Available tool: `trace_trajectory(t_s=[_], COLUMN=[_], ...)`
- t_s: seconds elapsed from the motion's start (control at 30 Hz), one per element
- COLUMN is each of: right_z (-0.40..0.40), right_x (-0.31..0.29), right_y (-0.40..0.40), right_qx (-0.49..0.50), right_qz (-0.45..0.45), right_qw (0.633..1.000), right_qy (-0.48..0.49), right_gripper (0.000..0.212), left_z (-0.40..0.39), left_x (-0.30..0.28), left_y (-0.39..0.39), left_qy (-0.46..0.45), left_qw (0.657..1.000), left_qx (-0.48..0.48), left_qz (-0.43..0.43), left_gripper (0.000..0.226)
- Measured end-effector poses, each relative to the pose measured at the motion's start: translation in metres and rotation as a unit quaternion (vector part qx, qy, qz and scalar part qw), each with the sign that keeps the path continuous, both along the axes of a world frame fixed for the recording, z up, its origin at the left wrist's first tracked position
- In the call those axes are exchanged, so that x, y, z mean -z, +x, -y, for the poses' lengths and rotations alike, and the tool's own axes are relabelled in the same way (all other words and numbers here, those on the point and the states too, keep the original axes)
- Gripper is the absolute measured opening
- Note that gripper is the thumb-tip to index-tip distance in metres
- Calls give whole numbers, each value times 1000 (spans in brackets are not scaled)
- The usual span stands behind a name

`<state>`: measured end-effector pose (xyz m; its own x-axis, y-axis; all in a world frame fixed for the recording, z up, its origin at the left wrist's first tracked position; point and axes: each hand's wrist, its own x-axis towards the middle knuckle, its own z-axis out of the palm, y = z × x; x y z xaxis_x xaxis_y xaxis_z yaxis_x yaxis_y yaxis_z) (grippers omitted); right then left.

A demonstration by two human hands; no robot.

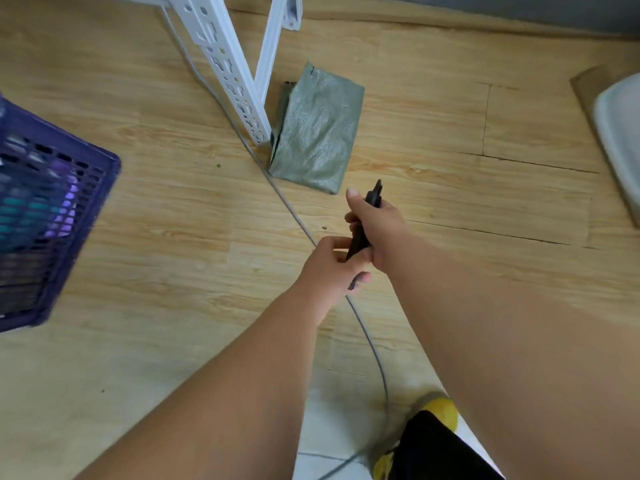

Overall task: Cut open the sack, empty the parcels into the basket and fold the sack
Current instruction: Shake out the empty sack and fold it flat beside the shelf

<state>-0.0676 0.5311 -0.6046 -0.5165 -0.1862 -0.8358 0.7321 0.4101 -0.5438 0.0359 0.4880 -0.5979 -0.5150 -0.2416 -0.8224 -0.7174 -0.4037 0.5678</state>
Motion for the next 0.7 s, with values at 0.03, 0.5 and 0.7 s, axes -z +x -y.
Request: trace_trajectory(t_s=[0.03, 0.5, 0.7], right_z=[-2, 20, 55], right_x=[-18, -260, -340], right_y=[3, 69, 82], right_qx=[-4, -59, -98], right_qz=[2, 20, 2], right_qw=[1000, 996, 993], right_qy=[-7, -58, -70], right_gripper=[26, 34, 26], left_z=[-4, 35, 70], left_x=[-18, -253, -339], left_y=[2, 29, 42], left_qy=[-12, -108, -114], left_qw=[1000, 989, 985], left_qx=[-5, -93, -129], left_qz=[-11, 23, 16], left_gripper=[29, 26, 17])
